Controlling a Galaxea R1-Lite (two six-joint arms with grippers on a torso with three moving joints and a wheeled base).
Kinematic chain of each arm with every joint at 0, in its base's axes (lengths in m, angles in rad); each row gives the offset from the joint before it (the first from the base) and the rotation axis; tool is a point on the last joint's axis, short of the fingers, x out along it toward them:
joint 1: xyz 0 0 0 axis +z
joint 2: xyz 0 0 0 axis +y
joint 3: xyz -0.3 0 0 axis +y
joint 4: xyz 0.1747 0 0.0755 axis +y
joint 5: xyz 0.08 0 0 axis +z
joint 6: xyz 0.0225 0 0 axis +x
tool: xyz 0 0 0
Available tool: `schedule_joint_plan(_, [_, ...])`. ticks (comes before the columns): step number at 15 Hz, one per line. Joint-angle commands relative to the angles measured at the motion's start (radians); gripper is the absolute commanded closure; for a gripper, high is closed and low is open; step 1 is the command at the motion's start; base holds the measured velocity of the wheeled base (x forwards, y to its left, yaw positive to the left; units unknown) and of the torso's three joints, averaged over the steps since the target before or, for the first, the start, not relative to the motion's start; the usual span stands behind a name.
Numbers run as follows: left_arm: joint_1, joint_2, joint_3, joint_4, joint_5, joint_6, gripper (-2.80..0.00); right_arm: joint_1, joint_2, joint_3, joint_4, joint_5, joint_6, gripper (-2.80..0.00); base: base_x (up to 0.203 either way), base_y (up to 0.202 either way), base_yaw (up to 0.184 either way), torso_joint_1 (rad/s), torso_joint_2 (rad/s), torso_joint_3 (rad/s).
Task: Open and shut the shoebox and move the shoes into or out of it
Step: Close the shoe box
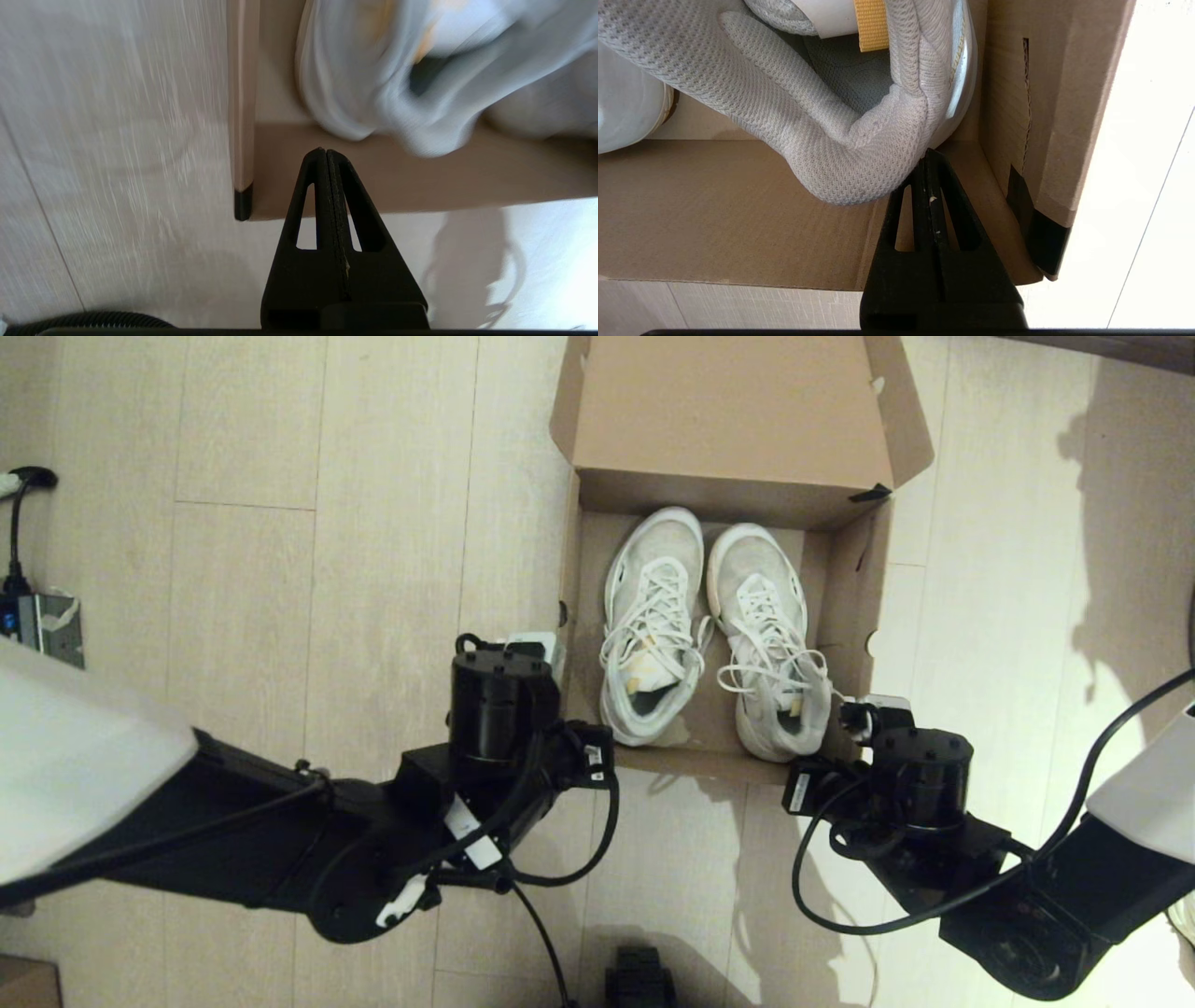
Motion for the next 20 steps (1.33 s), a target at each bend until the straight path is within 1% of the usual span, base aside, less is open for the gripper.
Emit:
schedule_joint_plan(1, [0.007, 0.085, -0.008, -0.012, 0.001, 0.006, 0.0, 0.0, 0.0, 0.003, -0.007, -0.003, 0.001, 0.0, 0.0, 0.0, 0.0, 0.0, 0.0, 0.0])
schedule_joint_plan(3, [0.0, 0.127, -0.009, -0.048, 0.001, 0.029, 0.0, 0.001, -0.012, 0.018, -0.007, -0.003, 0.0, 0.0, 0.0, 0.0, 0.0, 0.0, 0.0, 0.0])
schedule_joint_plan(8, [-0.016, 0.147, 0.004, -0.05, 0.006, 0.041, 0.0, 0.0, -0.031, 0.039, -0.007, -0.003, 0.0, 0.0, 0.0, 0.0, 0.0, 0.0, 0.0, 0.0])
schedule_joint_plan(10, [-0.031, 0.115, 0.047, -0.046, 0.013, 0.041, 0.0, 0.0, -0.042, 0.066, -0.007, -0.002, -0.001, 0.0, 0.0, 0.0, 0.0, 0.0, 0.0, 0.0])
schedule_joint_plan(14, [-0.068, 0.051, 0.172, -0.043, 0.045, 0.039, 0.0, 0.0, -0.056, 0.184, -0.007, 0.0, -0.009, 0.0, 0.0, 0.0, 0.0, 0.0, 0.0, 0.0])
schedule_joint_plan(16, [-0.074, 0.034, 0.216, -0.05, 0.045, 0.035, 0.0, -0.003, -0.056, 0.178, -0.01, 0.001, -0.005, 0.0, 0.0, 0.0, 0.0, 0.0, 0.0, 0.0])
schedule_joint_plan(20, [-0.075, -0.022, 0.205, -0.047, 0.044, 0.035, 0.0, -0.013, -0.044, 0.131, -0.009, -0.001, -0.008, 0.0, 0.0, 0.0, 0.0, 0.0, 0.0, 0.0])
